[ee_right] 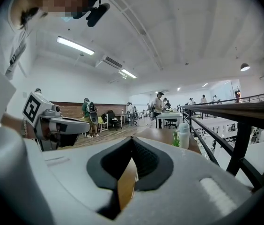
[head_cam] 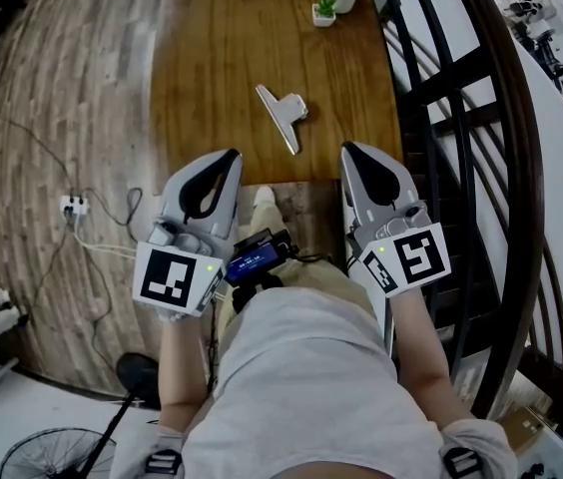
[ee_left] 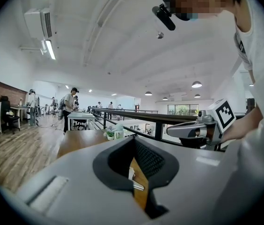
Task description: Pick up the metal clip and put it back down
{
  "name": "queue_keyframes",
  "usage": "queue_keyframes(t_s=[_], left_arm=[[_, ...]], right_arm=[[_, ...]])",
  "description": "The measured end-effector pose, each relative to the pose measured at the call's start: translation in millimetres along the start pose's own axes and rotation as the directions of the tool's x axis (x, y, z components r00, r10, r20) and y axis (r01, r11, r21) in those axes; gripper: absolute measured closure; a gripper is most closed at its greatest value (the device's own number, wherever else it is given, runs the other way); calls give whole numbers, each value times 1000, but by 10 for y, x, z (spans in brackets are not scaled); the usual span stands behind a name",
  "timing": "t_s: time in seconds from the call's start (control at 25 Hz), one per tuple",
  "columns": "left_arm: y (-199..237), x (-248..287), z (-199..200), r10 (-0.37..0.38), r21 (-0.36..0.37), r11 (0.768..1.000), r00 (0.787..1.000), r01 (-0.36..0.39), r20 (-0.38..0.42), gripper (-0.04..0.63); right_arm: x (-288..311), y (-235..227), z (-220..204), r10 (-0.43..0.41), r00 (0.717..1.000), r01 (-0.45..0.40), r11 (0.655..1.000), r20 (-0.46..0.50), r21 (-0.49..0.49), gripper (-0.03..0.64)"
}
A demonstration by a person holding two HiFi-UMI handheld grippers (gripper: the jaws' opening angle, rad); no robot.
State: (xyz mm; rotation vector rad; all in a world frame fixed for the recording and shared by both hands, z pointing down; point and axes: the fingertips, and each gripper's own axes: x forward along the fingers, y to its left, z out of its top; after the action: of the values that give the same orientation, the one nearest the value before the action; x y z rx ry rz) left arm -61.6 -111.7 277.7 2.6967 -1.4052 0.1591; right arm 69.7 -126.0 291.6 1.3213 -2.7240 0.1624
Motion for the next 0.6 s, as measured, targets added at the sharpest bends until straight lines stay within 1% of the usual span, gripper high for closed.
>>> queue_keyframes(t_s=[0.08,0.6], left_arm=[[-33,-26,18,-3,3,1000,1000,3,9,583],[-159,-71,4,-4,8,1000,1000,4,-8,583]], right_arm=[[-37,24,3,1,1000,-1,1000,1,-2,616],[-133,52,30,13,1000,-13,1000,10,-23,617]])
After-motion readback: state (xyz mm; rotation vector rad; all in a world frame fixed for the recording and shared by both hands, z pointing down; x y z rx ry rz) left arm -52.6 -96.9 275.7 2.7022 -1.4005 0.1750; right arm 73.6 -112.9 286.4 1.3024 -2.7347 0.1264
